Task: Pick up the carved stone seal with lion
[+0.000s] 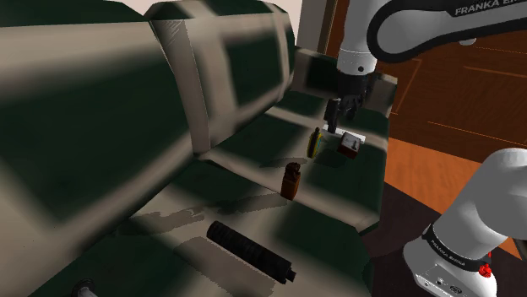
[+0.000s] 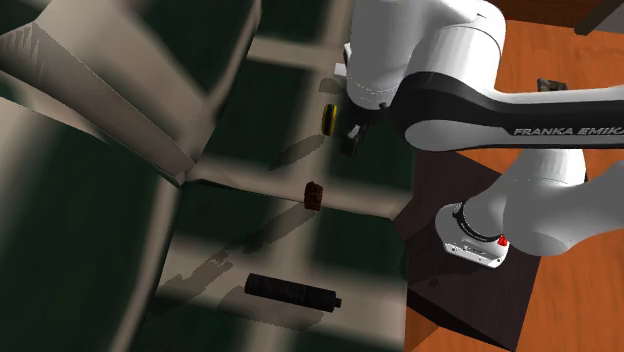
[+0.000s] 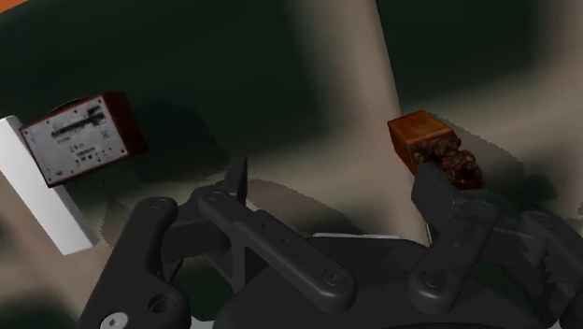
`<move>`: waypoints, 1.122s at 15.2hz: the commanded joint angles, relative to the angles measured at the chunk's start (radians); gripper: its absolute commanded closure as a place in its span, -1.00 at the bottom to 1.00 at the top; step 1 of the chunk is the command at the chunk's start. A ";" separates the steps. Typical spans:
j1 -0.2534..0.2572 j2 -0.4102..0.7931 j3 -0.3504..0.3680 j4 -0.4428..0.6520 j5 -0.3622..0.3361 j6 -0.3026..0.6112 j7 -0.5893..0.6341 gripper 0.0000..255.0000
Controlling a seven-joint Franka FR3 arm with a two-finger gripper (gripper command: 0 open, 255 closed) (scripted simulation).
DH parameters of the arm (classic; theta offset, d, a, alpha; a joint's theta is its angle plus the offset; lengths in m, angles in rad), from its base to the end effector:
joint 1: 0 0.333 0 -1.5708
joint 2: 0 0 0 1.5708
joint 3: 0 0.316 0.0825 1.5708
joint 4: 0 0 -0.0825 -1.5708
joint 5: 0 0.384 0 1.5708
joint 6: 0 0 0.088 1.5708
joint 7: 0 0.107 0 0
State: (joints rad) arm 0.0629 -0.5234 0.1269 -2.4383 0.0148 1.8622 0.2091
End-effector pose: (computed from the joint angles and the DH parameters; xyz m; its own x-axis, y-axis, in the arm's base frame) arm 0.3780 0.0768 0.4829 0.9981 -0.0438 -0.0443 -0.0411 -0.9974 0.0599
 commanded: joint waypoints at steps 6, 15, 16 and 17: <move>0.036 0.206 0.095 0.034 0.028 0.173 0.126 -1.00; 0.060 0.432 0.167 0.109 -0.001 0.320 0.249 -1.00; 0.060 0.440 0.168 0.102 -0.004 0.334 0.251 -1.00; 0.060 0.448 0.168 0.096 -0.007 0.348 0.254 -1.00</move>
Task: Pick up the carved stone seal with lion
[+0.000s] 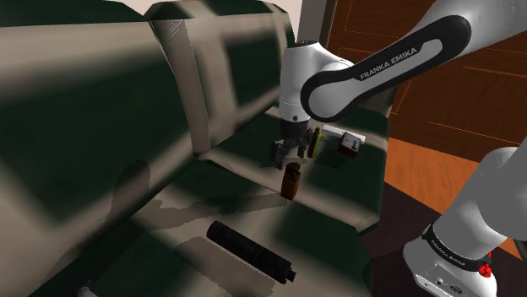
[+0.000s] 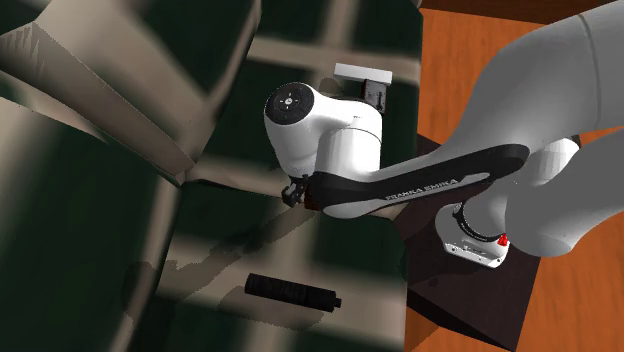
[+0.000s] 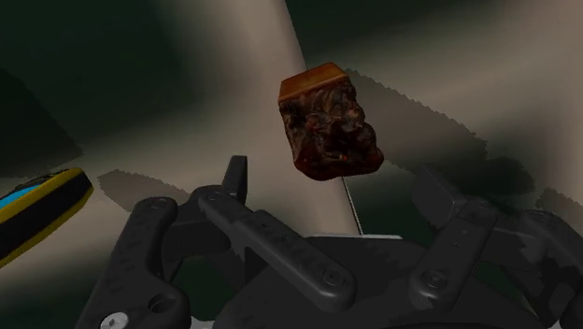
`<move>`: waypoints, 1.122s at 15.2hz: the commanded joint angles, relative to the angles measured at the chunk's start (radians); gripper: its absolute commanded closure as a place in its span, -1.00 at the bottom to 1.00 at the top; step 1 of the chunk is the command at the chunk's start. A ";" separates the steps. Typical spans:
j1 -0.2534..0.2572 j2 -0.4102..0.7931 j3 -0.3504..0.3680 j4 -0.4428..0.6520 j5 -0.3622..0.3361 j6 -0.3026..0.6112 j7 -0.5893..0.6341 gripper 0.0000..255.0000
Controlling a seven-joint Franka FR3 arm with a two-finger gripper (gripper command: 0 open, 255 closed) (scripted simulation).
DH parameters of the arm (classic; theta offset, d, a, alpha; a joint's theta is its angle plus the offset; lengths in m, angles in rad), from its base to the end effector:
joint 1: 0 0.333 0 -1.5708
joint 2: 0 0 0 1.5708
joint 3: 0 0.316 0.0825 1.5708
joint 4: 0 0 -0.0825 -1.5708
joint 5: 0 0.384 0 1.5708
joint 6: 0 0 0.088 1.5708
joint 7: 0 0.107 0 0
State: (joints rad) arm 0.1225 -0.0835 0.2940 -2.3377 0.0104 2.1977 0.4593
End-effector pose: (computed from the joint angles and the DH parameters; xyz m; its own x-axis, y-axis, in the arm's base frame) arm 0.4457 0.1978 0.3627 0.9976 -0.0517 -0.0465 -0.0498 -0.9979 0.0410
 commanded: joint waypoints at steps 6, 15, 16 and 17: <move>0.000 0.040 0.003 -0.026 -0.014 0.064 0.013 1.00; 0.000 0.039 0.003 -0.024 -0.013 0.062 0.012 1.00; 0.000 0.030 0.002 -0.019 -0.010 0.048 0.010 1.00; 0.000 0.021 0.002 -0.013 -0.007 0.034 0.007 1.00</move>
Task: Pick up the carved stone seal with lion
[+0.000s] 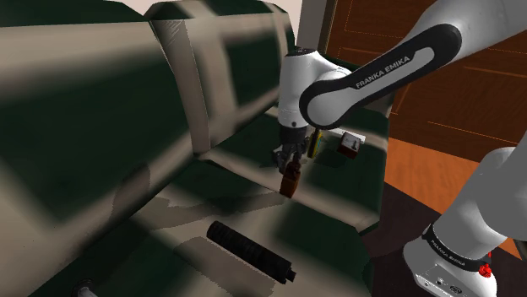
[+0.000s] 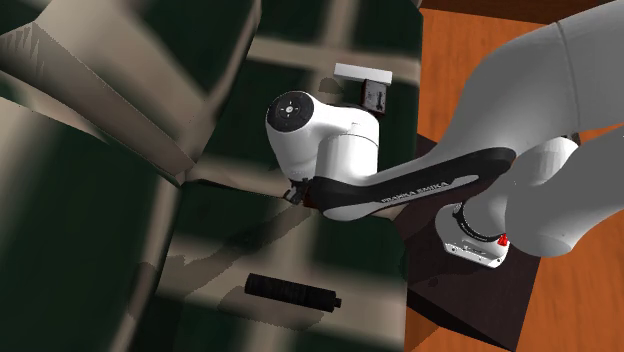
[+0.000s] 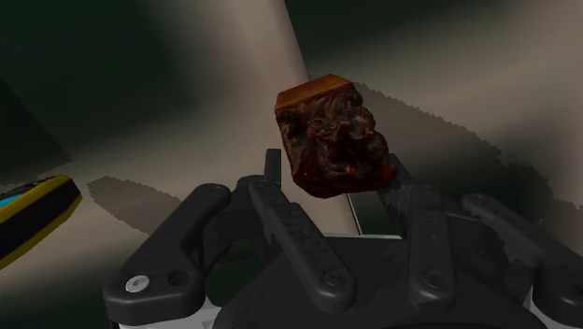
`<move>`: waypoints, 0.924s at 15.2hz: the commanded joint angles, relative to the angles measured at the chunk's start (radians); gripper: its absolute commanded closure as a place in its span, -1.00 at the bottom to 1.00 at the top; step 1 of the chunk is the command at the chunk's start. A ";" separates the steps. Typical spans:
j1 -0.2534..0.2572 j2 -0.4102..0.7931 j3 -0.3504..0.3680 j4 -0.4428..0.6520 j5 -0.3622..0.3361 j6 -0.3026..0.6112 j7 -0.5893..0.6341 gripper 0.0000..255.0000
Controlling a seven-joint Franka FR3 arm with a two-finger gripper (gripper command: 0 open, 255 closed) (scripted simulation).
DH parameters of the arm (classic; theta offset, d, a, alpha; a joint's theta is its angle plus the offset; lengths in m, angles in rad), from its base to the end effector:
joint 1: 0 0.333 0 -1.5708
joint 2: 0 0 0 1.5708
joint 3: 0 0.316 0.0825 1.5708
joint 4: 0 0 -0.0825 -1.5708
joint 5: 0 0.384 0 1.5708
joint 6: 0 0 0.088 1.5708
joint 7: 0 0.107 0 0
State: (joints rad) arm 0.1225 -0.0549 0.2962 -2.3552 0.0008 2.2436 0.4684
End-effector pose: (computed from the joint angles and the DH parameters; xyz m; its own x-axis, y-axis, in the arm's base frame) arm 0.4459 0.1985 0.3456 0.9976 -0.0520 -0.0457 -0.0501 -0.9979 0.0404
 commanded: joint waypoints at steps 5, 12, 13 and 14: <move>0.001 -0.048 -0.003 0.035 0.016 -0.081 -0.013 1.00; 0.001 -0.094 -0.008 0.087 0.029 -0.178 -0.025 1.00; 0.001 -0.100 -0.009 0.095 0.030 -0.191 -0.026 1.00; 0.001 -0.101 -0.009 0.096 0.031 -0.194 -0.026 1.00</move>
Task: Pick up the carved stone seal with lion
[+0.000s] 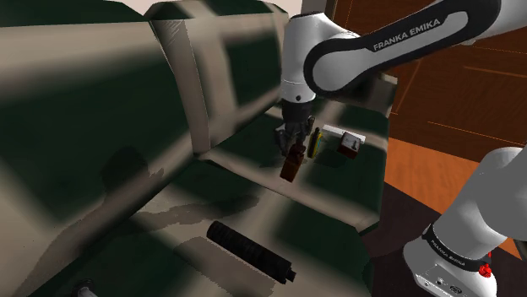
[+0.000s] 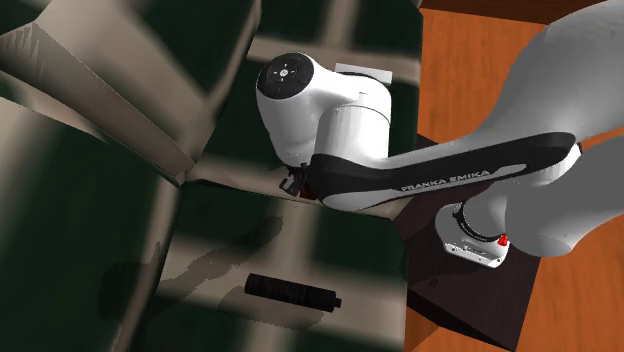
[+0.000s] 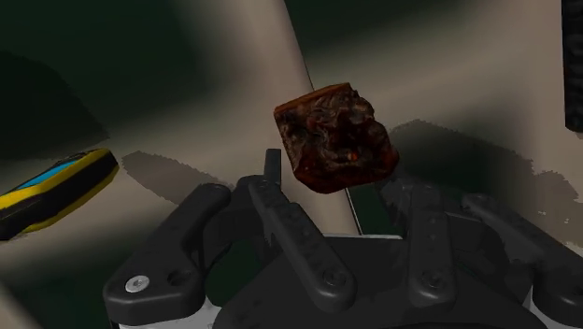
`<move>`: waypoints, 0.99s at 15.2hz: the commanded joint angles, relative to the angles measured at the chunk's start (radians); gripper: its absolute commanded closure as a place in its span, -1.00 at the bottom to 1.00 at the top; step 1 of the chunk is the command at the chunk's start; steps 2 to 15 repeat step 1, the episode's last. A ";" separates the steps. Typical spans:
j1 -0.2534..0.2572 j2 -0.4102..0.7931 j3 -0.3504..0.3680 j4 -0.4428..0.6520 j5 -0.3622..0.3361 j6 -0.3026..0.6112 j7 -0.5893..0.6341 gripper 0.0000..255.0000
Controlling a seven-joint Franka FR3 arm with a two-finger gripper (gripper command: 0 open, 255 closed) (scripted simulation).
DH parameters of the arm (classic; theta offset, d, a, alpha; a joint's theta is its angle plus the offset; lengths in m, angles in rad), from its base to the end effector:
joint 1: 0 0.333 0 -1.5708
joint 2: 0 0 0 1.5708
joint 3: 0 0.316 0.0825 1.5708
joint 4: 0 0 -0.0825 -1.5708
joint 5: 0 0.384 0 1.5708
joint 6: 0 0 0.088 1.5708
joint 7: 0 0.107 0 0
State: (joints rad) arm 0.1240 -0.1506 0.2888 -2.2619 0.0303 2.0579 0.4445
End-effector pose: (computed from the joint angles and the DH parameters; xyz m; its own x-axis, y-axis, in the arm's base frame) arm 0.4461 0.1994 0.4163 0.9976 -0.0519 -0.0461 -0.0500 -0.9979 0.0406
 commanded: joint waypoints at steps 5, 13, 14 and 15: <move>-0.001 -0.005 -0.001 0.003 0.001 -0.008 -0.002 1.00; -0.001 -0.005 -0.001 0.003 0.001 -0.008 -0.002 1.00; -0.001 -0.005 -0.001 0.003 0.001 -0.008 -0.002 1.00; -0.001 -0.005 -0.001 0.003 0.001 -0.008 -0.002 1.00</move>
